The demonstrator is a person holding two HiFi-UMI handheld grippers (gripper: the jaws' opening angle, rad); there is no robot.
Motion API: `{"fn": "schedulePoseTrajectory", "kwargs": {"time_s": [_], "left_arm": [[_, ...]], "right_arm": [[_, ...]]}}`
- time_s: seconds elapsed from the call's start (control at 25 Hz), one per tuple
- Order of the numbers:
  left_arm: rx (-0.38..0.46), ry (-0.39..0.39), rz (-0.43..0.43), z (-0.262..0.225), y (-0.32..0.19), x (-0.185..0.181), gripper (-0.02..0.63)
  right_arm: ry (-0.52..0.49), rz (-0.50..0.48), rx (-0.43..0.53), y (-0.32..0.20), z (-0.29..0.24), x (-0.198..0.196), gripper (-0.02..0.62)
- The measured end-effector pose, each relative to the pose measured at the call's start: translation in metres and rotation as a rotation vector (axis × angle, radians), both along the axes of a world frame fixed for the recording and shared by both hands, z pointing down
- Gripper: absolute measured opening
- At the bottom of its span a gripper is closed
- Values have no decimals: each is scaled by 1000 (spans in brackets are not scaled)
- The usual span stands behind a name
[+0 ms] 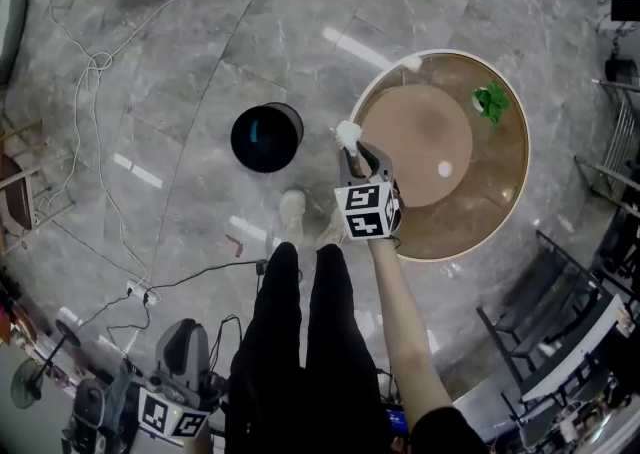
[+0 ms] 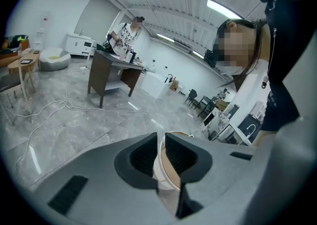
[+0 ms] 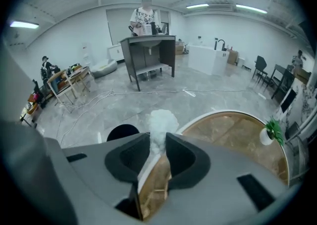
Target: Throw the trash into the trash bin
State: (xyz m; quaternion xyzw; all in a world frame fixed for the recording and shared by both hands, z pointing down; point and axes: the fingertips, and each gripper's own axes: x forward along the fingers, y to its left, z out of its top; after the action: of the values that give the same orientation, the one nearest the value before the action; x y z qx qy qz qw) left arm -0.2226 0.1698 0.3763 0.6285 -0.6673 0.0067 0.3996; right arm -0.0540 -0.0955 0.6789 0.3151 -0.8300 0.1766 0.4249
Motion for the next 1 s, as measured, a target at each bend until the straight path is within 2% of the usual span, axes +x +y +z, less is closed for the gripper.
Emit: {"fn": "schedulePoseTrajectory", "kwargs": {"time_s": [0.32,0.64,0.72,1.0], "left_arm": [[0,-6,-104,1,36,-28,51],[-9,2,-169,4,56,-42,51],[-10,5,-176,5,58,-44,51],[16,22,-134,5,55,-46,51]], "right_arm": [[-62,-165,-21,43,-4,-96,106],[-114,-308,-56,76,-8,-162,130],[-129,-322,-68,81,-10,-173,180],[-143,-293,-45,84,-27,-170,178]]}}
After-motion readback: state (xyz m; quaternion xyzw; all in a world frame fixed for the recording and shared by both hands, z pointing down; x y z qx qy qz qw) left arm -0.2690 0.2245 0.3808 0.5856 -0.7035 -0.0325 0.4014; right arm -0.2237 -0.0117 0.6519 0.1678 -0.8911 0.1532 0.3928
